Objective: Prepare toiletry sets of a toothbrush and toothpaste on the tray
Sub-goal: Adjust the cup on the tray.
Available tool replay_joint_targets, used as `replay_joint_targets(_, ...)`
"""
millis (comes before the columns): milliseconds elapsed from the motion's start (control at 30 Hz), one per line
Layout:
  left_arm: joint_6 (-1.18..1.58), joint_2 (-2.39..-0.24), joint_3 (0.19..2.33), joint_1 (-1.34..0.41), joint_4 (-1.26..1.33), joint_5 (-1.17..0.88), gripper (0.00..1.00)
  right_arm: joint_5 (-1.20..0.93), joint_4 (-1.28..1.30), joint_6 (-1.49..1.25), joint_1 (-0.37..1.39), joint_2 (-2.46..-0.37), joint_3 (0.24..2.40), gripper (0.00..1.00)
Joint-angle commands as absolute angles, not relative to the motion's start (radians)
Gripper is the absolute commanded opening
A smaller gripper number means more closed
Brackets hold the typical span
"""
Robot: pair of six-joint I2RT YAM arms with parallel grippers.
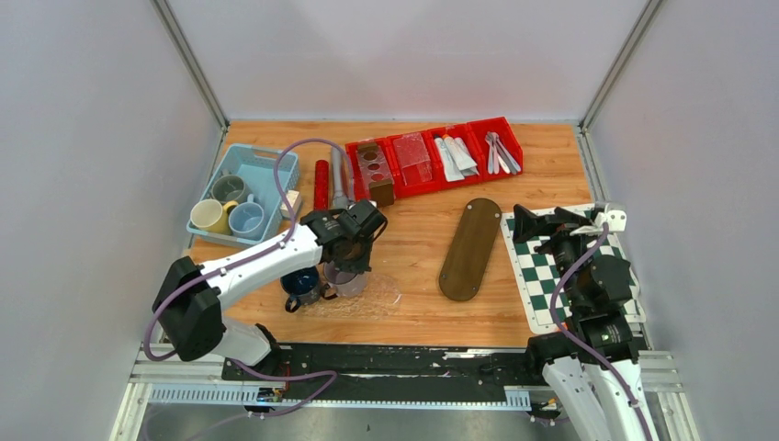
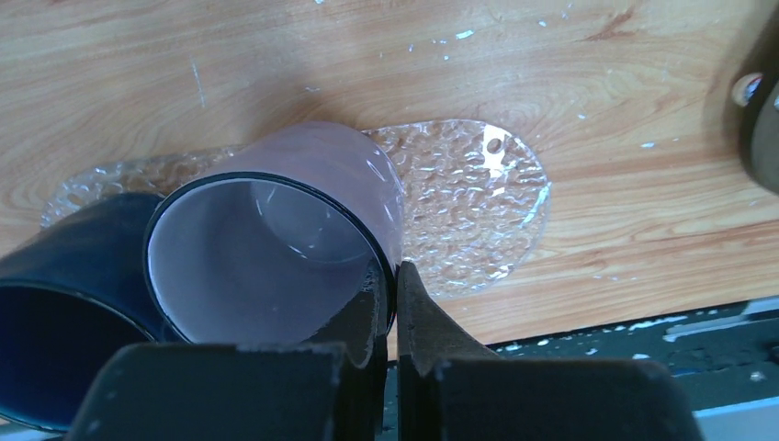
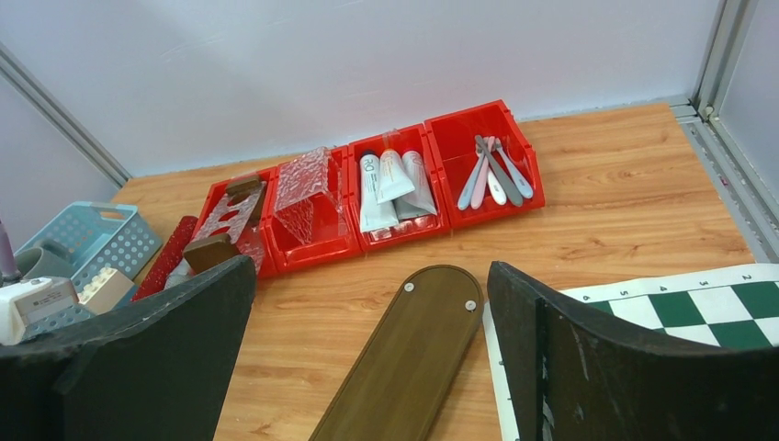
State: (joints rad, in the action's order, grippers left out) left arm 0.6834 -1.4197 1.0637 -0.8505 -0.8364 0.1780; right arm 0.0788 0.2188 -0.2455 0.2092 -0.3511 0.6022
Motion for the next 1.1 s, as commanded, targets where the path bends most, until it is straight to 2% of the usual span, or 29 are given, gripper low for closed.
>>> replay_joint_targets(0,0.829,-1.379,1.148,-0.855,-0.897,0.212,0.0,0.109,0.17,-0.254,0.216,-0.323,0.597,1.0)
replay_joint_targets(400,1.008,-1.462,1.224,-0.854,-1.104,0.33,0.03,0.116,0.161,-0.255,0.215,-0.295,0.591,1.0)
replay_joint_targets(833,0.984,-1.515,1.214,-0.852,-1.068,0.28,0.1,0.106,0.156,-0.261,0.215,-0.285,0.587,1.0)
replay_joint_targets(1033,0.96,-1.533,1.2,-0.835,-1.04,0.239,0.16,0.103,0.158,-0.259,0.215,-0.282,0.587,1.0)
replay_joint_targets(1067,0.958,-1.533,1.191,-0.832,-1.035,0.227,0.2,0.103,0.158,-0.26,0.216,-0.282,0.587,1.0)
